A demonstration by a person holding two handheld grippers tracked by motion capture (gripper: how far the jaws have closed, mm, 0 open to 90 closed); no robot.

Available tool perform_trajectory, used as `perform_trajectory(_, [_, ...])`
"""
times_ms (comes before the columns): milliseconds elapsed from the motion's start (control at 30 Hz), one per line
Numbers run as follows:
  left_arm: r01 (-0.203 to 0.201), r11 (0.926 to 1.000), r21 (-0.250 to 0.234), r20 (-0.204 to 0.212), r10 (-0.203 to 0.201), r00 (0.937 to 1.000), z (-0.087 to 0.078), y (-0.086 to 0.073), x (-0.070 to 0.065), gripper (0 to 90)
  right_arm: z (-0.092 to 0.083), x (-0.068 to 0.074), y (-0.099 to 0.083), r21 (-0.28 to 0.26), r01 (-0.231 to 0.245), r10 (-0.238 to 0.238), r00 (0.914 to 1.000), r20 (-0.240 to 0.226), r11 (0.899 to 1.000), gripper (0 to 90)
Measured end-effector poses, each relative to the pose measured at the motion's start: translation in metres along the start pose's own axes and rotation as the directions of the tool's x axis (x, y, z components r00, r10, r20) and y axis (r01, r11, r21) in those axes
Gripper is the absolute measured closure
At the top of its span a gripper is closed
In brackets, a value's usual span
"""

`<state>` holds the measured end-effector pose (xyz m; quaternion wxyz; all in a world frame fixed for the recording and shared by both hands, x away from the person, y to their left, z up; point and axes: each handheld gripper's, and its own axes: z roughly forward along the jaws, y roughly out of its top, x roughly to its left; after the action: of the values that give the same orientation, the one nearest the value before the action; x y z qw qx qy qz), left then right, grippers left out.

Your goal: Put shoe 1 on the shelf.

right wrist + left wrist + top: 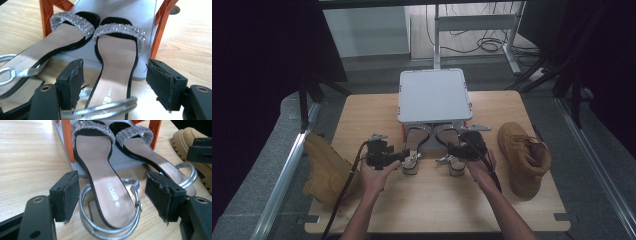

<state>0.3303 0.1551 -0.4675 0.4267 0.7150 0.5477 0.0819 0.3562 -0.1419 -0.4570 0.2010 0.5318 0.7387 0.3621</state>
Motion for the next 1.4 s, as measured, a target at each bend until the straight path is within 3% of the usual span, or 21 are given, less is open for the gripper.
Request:
perform_trajectory(200, [-0.030, 0.9995, 0.007, 0.038, 0.030, 0.9988, -0.006, -0.018, -0.002, 30.2, -0.011, -0.001, -0.016, -0.008, 0.005, -0.006, 0.9982, -0.059, 1.000, 31.3])
perform_trajectory(333, [-0.049, 0.9988, 0.005, 0.042, 0.049, 0.9979, -0.009, -0.027, -0.002, 30.6, -0.018, -0.002, -0.024, -0.023, 0.014, -0.016, 0.9961, -0.086, 1.000, 31.1])
perform_trajectory(600, [-0.085, 0.9963, 0.016, 0.031, 0.084, 0.9960, -0.019, -0.057, 0.004, 33.1, -0.038, -0.016, -0.060, -0.060, -0.010, 0.002, 0.9902, -0.140, 0.998, 29.6])
perform_trajectory(733, [-0.099, 0.9948, 0.024, 0.021, 0.098, 0.9950, -0.019, -0.063, 0.003, 33.4, -0.038, -0.020, -0.073, -0.059, -0.018, 0.009, 0.9894, -0.145, 0.998, 29.6])
perform_trajectory(900, [-0.127, 0.9903, 0.055, -0.004, 0.128, 0.9918, -0.011, -0.073, -0.001, 33.9, -0.032, -0.020, -0.088, -0.051, 0.008, -0.017, 0.9863, -0.164, 0.999, 29.3])
perform_trajectory(1100, [-0.148, 0.9851, 0.087, -0.019, 0.151, 0.9884, 0.003, -0.079, -0.004, 34.7, -0.024, -0.014, -0.093, -0.047, 0.055, -0.062, 0.9850, -0.161, 0.997, 29.0])
perform_trajectory(1400, [-0.147, 0.9842, 0.099, -0.013, 0.149, 0.9887, 0.018, -0.078, 0.000, 34.8, -0.013, -0.012, -0.095, -0.048, 0.056, -0.063, 0.9850, -0.161, 0.997, 28.6])
